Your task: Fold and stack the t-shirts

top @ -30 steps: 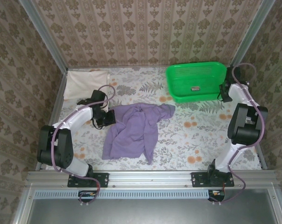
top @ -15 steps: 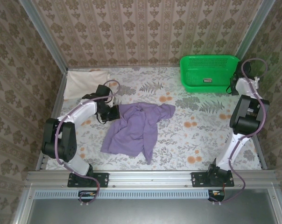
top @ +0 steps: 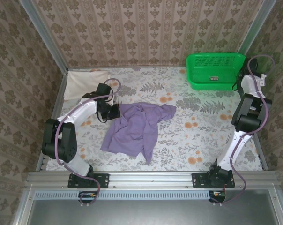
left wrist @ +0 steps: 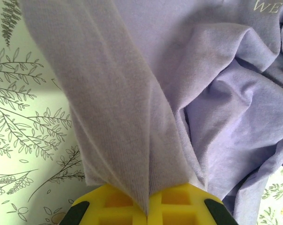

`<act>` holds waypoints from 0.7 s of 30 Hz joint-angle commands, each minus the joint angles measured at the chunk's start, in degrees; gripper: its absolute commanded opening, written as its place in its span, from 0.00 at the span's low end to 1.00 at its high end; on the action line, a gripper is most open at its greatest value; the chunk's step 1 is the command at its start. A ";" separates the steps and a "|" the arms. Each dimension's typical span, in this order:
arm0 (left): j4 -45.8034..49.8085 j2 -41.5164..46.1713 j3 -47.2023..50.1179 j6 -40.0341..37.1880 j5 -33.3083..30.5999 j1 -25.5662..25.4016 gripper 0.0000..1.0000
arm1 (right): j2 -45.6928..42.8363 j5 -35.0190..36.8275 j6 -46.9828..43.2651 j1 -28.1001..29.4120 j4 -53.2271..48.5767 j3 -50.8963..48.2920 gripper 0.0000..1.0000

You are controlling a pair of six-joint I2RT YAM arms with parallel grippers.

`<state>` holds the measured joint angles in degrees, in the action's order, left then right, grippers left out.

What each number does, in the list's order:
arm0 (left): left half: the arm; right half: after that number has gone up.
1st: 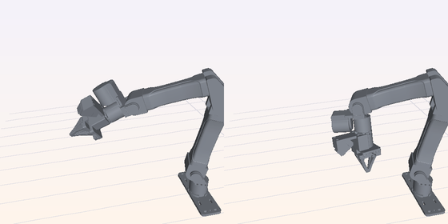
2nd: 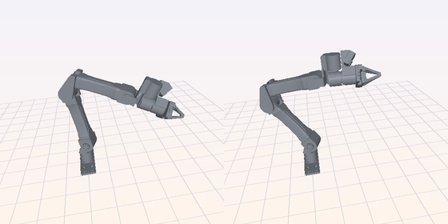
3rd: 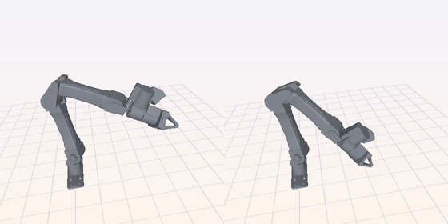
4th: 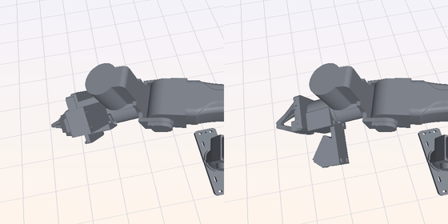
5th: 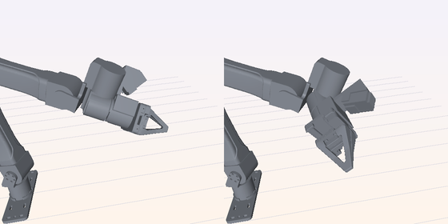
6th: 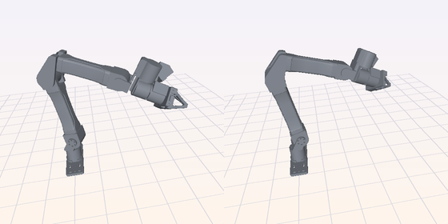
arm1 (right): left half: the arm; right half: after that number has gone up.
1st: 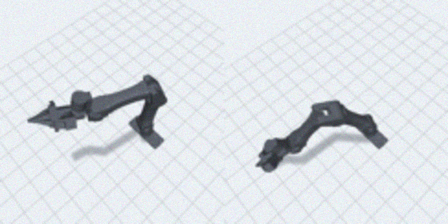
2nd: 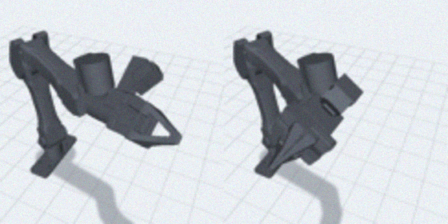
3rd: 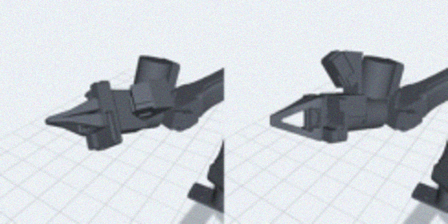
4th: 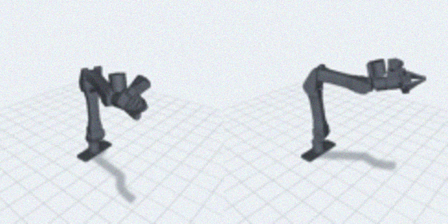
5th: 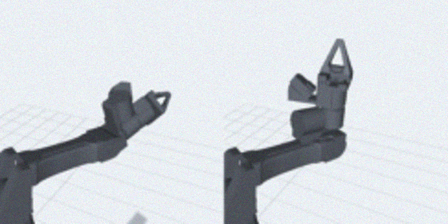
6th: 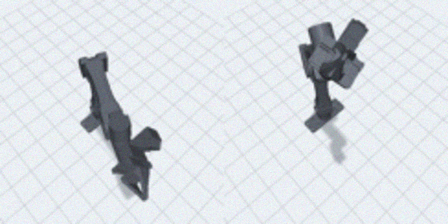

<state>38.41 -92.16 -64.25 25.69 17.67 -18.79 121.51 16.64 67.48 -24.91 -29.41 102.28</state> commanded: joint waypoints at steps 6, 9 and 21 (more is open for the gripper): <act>2.79 -1.13 -5.31 1.25 -1.41 -0.20 0.00 | 0.32 -1.20 -4.71 0.05 0.42 1.52 0.68; 4.17 -0.65 -7.05 0.80 -1.59 0.45 0.15 | -3.64 -2.42 -7.94 1.60 1.89 -0.79 0.73; 11.39 9.05 0.40 1.70 -3.00 7.87 0.62 | -27.00 -8.57 -20.65 15.40 7.70 -17.66 0.78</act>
<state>44.27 -85.76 -66.89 26.55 15.33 -12.45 99.07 12.12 53.32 -12.53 -23.00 86.46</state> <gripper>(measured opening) 0.623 0.788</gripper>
